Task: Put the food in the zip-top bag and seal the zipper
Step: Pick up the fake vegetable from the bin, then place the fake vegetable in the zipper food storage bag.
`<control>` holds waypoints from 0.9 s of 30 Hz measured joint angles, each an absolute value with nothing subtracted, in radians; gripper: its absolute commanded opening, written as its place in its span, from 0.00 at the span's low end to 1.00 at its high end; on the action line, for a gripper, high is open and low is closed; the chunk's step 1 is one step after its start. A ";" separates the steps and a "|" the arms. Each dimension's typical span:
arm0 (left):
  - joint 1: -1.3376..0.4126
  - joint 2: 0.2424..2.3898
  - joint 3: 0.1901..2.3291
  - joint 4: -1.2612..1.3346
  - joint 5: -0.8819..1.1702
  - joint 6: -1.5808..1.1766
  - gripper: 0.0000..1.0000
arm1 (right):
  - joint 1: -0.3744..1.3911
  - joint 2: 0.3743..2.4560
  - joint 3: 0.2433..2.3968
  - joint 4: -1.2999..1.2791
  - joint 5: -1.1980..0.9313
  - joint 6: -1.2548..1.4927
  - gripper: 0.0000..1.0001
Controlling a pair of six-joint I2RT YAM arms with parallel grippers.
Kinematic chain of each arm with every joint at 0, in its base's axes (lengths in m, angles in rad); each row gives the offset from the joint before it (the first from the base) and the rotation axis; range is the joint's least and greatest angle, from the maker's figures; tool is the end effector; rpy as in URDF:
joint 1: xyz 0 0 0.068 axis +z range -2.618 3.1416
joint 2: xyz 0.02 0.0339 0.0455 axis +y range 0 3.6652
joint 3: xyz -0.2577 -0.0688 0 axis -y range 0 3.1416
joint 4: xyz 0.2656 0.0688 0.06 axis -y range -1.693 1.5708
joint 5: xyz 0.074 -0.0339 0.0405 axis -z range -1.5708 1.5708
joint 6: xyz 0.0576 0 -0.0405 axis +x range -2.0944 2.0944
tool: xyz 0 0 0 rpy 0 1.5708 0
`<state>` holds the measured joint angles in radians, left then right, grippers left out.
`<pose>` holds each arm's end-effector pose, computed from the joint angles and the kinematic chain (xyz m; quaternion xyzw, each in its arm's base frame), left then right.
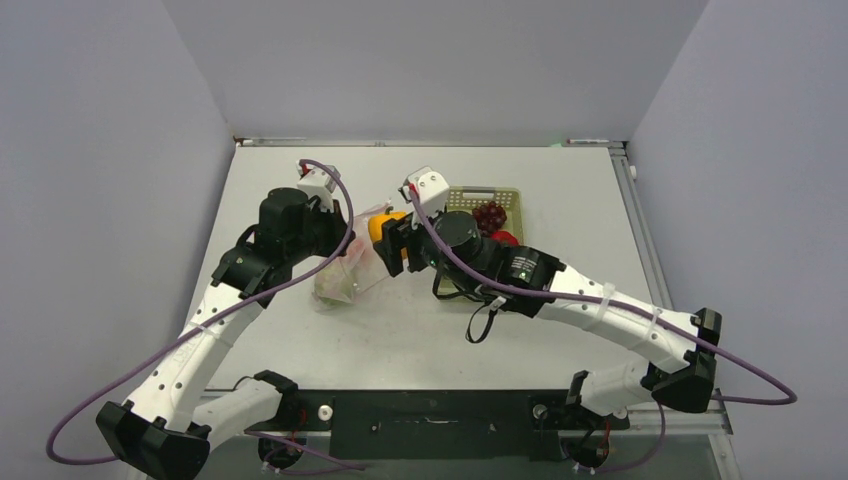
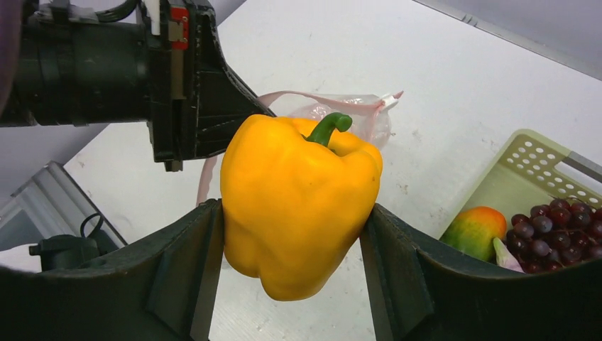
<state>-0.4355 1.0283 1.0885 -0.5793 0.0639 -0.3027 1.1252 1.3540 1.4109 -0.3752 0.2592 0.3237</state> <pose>0.2366 -0.1141 0.3448 0.0734 0.8615 -0.2068 0.4579 0.1639 0.3090 0.3996 -0.2437 0.7693 0.3068 0.5046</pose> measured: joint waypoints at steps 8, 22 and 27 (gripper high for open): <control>-0.435 1.022 1.089 -0.579 0.064 -0.303 0.00 | 1.149 1.419 1.437 -0.352 0.302 0.297 0.22; -0.435 1.015 1.089 -0.579 0.064 -0.303 0.00 | 1.149 1.551 1.437 -0.352 0.327 0.298 0.71; -0.435 1.015 1.089 -0.579 0.064 -0.303 0.00 | 1.149 1.584 1.437 -0.352 0.328 0.306 0.94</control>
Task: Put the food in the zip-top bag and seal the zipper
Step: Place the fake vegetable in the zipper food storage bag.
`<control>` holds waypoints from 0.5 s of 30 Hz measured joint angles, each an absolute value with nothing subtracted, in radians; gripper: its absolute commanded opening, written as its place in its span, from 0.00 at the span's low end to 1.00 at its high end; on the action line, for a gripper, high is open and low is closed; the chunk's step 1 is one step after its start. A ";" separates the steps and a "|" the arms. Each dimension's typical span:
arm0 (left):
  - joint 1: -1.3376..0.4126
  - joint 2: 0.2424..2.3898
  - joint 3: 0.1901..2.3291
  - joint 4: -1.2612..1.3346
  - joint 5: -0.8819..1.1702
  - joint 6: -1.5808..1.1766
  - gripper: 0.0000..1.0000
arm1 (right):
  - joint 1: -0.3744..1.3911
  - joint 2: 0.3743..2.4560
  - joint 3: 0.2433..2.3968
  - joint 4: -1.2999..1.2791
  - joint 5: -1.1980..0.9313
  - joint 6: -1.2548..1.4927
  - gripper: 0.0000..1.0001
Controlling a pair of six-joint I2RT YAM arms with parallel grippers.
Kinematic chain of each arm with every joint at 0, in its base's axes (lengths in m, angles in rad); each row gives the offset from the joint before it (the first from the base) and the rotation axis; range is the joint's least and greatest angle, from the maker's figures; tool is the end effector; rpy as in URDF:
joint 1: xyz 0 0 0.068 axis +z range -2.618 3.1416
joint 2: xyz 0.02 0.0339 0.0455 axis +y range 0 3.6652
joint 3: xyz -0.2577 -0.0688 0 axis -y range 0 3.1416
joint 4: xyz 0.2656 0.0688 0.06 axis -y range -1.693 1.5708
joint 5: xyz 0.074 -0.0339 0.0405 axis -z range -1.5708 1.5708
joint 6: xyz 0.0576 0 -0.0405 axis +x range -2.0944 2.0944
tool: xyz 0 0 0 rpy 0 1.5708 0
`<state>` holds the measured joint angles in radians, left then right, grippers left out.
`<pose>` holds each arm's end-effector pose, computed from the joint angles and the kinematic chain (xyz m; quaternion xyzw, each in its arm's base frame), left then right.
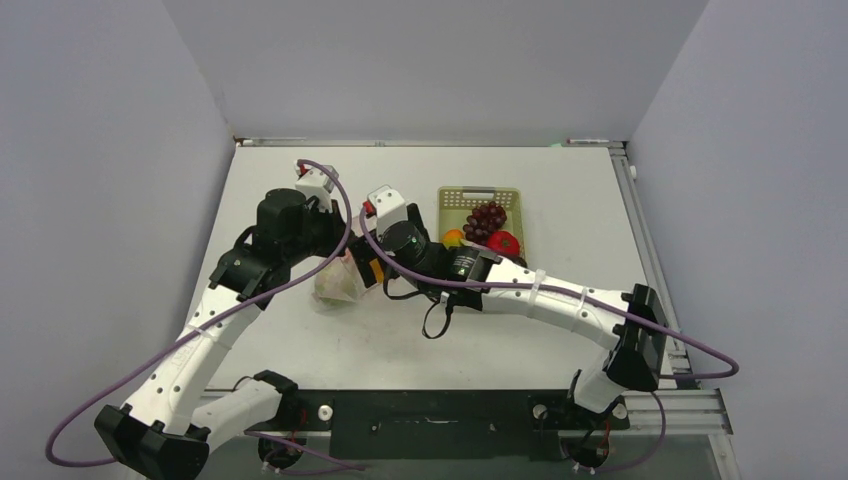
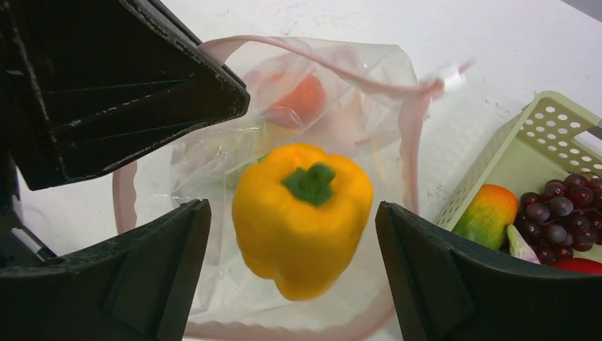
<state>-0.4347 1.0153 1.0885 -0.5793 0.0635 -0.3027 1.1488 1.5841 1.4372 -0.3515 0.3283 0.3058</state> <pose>0.2339 -0.1126 0.3480 0.0729 0.8582 -0.2083 0.4634 0.1840 0.3645 0.3302 -0.2708 0.8080 0.2302 0.4699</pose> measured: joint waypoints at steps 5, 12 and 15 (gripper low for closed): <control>-0.435 1.015 1.088 -0.579 0.064 -0.303 0.00 | 1.149 1.605 1.437 -0.352 0.327 0.307 0.92; -0.435 1.015 1.087 -0.579 0.064 -0.303 0.00 | 1.149 1.614 1.437 -0.351 0.327 0.310 0.90; -0.435 1.015 1.086 -0.579 0.064 -0.303 0.00 | 1.149 1.614 1.437 -0.351 0.327 0.310 0.90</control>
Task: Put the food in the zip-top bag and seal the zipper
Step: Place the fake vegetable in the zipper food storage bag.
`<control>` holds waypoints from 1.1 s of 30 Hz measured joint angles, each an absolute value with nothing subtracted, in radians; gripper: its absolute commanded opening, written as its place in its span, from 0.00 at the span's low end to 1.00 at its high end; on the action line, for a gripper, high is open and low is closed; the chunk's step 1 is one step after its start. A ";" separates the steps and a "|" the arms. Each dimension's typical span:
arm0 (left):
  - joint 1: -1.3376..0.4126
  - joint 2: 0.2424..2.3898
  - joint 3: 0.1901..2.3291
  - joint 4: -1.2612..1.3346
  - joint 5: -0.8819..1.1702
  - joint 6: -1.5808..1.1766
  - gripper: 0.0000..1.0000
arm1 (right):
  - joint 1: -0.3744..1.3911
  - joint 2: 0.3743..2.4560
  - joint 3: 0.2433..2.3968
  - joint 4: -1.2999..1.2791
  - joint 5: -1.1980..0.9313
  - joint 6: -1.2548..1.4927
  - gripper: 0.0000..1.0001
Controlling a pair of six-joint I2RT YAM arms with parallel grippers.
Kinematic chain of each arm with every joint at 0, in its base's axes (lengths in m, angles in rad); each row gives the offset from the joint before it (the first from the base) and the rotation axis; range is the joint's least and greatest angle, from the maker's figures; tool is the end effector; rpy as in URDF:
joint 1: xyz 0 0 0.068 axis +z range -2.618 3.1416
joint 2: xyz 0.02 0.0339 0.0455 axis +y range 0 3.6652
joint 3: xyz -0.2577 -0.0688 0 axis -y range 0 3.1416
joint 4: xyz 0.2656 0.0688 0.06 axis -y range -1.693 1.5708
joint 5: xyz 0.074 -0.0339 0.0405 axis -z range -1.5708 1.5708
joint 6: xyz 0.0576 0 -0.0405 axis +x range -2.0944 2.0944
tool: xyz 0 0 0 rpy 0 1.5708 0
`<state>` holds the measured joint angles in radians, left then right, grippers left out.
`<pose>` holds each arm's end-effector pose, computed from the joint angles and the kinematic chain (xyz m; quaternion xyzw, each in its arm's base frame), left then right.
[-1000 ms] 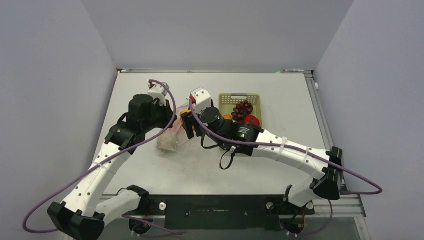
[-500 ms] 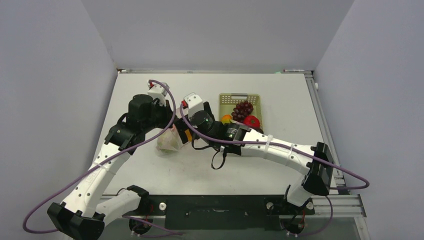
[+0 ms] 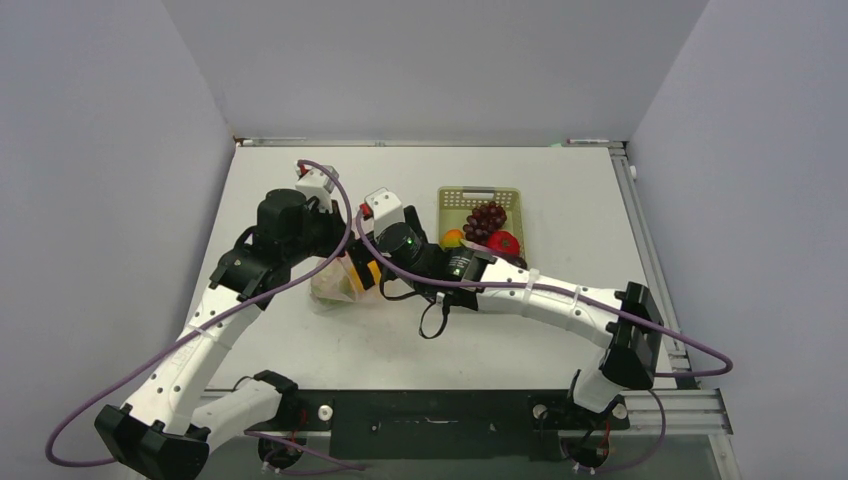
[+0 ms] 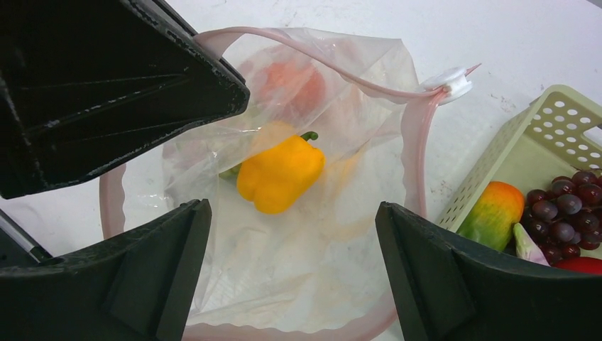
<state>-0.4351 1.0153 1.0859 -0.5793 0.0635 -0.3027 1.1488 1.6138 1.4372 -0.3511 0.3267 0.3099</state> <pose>0.2339 -0.1128 0.3470 0.0731 0.8589 -0.2081 0.4623 0.1865 0.3703 0.3186 -0.2744 0.8143 0.2225 0.4605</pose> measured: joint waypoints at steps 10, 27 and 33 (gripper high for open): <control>-0.435 1.015 1.085 -0.579 0.063 -0.303 0.00 | 1.146 1.530 1.420 -0.353 0.345 0.308 0.90; -0.435 1.016 1.085 -0.579 0.056 -0.303 0.00 | 0.908 1.354 1.346 -0.424 0.399 0.303 0.90; -0.435 1.016 1.085 -0.579 0.056 -0.303 0.00 | 0.817 1.369 1.329 -0.485 0.403 0.299 0.90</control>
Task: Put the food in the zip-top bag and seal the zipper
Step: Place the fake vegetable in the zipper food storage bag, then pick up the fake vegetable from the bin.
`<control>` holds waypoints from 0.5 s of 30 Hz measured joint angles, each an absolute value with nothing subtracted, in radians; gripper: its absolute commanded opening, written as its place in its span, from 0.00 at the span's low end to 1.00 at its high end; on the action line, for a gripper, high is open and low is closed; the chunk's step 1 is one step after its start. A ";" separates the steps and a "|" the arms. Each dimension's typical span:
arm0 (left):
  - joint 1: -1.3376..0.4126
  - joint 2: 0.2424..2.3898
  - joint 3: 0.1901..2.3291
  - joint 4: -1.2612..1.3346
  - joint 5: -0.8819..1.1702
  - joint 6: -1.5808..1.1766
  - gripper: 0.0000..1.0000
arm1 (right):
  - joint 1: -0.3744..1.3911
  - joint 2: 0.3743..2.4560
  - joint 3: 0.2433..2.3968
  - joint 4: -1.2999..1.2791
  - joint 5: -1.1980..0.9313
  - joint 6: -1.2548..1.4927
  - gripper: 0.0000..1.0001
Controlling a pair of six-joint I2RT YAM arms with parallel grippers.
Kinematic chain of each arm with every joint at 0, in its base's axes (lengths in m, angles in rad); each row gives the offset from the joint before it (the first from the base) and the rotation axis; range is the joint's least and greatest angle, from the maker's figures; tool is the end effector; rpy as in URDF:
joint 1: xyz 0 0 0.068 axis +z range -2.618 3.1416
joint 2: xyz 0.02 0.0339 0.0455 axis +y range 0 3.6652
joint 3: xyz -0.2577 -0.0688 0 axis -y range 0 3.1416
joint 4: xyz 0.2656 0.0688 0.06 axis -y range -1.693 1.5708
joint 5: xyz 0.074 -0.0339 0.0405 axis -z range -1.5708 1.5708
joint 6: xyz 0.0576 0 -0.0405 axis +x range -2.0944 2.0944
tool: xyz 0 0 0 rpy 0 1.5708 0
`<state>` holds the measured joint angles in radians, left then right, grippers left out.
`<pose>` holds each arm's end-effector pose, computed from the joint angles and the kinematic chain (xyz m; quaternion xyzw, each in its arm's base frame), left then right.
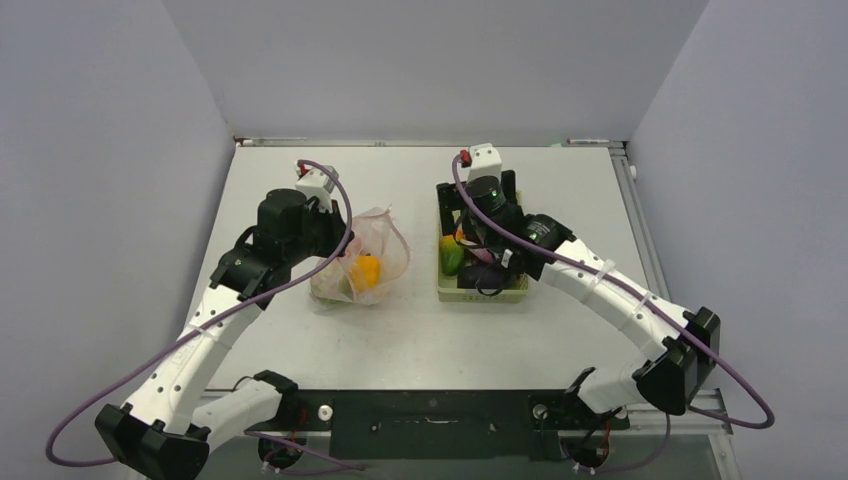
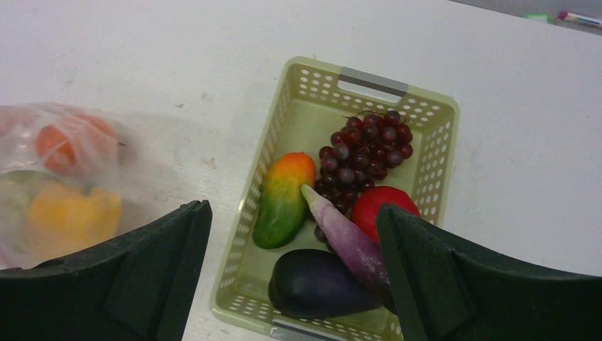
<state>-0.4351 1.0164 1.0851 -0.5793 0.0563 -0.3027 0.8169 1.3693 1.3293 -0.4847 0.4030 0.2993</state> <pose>0.2343 -0.1125 0.3464 0.0713 0.8596 -0.2049 0.4627 0.2534 0.2369 0.3517 -0.1206 0.8461 0.1121 0.5070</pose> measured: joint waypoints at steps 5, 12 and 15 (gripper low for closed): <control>-0.435 1.019 1.085 -0.579 0.056 -0.303 0.00 | 0.742 1.413 1.314 -0.531 0.405 0.299 0.91; -0.435 1.022 1.085 -0.579 0.055 -0.303 0.00 | 0.661 1.465 1.259 -0.600 0.402 0.298 0.96; -0.435 1.022 1.085 -0.579 0.056 -0.303 0.00 | 0.641 1.475 1.232 -0.620 0.393 0.293 0.96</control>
